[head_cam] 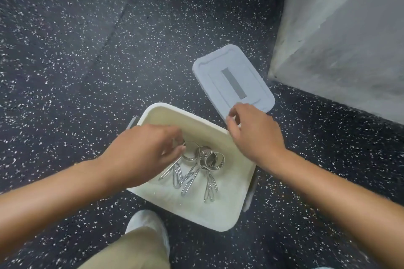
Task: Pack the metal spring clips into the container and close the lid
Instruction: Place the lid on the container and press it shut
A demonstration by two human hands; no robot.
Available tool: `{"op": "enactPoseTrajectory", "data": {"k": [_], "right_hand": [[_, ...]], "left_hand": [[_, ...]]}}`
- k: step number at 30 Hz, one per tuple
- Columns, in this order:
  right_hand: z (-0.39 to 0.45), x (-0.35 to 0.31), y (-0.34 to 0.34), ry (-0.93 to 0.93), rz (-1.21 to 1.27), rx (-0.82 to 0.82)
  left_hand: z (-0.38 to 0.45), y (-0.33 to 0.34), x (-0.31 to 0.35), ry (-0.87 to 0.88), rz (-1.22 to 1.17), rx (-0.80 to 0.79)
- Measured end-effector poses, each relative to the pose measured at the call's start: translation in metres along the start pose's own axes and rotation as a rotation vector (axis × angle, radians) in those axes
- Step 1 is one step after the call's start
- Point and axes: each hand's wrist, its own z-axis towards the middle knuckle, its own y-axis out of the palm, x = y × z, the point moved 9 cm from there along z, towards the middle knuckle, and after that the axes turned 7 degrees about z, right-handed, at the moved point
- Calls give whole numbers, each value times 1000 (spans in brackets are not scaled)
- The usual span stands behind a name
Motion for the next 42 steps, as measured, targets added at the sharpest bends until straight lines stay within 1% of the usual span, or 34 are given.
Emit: {"op": "enactPoseTrajectory", "data": {"k": [3, 5, 9, 12, 15, 19, 24, 26, 29, 32, 38, 42], "right_hand": [[50, 45, 9, 111, -20, -24], [84, 67, 24, 130, -37, -76], [141, 89, 45, 135, -164, -140], [166, 100, 59, 227, -212, -161], [175, 111, 71, 336, -219, -130], [177, 118, 72, 397, -204, -48], [180, 113, 80, 313, -293, -30], [181, 112, 83, 317, -288, -34], [184, 114, 84, 364, -283, -103], [186, 112, 82, 358, -280, -153], [186, 96, 49, 260, -296, -130], [175, 71, 15, 145, -313, -137]], "left_hand": [[-1, 3, -4, -20, -45, 4], [1, 5, -12, -55, -81, 9], [9, 5, -19, -89, -113, 5], [16, 2, -20, -89, -118, 18], [18, 1, -19, -89, -112, 13], [12, 3, -20, -87, -112, -2], [4, 9, -21, -76, -99, -30], [2, 10, -22, -77, -104, -33], [3, 9, -22, -82, -107, -31], [5, 4, -23, -97, -116, -20], [6, -9, -22, -100, -121, 17], [2, -18, -19, -122, -140, 44]]}}
